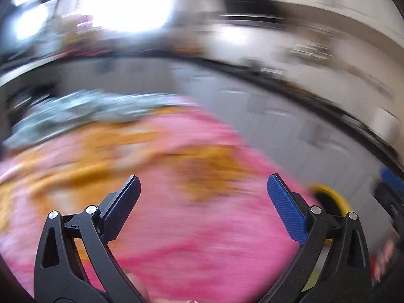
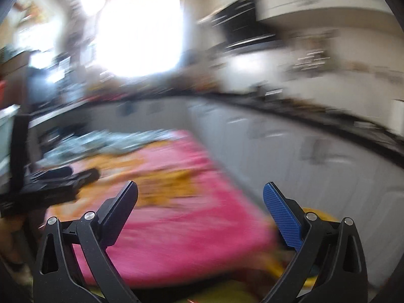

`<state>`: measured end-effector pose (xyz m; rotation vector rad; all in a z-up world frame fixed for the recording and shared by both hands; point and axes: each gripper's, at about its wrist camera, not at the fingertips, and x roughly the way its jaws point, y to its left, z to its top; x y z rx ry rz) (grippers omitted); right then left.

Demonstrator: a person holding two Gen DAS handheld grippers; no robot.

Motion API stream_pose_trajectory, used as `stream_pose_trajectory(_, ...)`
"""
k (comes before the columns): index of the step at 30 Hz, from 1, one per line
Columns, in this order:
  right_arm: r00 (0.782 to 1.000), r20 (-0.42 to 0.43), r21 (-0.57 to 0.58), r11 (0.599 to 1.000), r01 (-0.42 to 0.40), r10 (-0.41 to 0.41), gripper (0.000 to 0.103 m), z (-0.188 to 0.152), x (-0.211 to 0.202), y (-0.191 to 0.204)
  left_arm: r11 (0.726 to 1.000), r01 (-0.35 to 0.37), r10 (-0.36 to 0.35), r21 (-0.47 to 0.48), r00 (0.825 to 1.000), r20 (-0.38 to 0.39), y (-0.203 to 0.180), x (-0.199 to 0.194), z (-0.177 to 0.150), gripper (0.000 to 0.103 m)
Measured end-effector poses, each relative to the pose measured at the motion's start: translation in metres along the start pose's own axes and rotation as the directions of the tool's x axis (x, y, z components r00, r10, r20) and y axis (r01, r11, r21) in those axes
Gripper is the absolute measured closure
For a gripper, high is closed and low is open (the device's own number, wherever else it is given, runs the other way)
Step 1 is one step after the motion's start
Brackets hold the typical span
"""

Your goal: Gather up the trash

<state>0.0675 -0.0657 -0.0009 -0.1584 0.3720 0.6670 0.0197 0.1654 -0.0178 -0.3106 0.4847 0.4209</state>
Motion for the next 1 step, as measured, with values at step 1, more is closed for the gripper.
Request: stream_pose_trajectory(1,0.996,-0.038,-0.018,0.997,-0.075,0.074,0.006,0.0074,0.0234,0.0227,0.99,-0.136,0.135,-0.047,0.99,-0.032,0.0414,0.0073,0.0036,0.011)
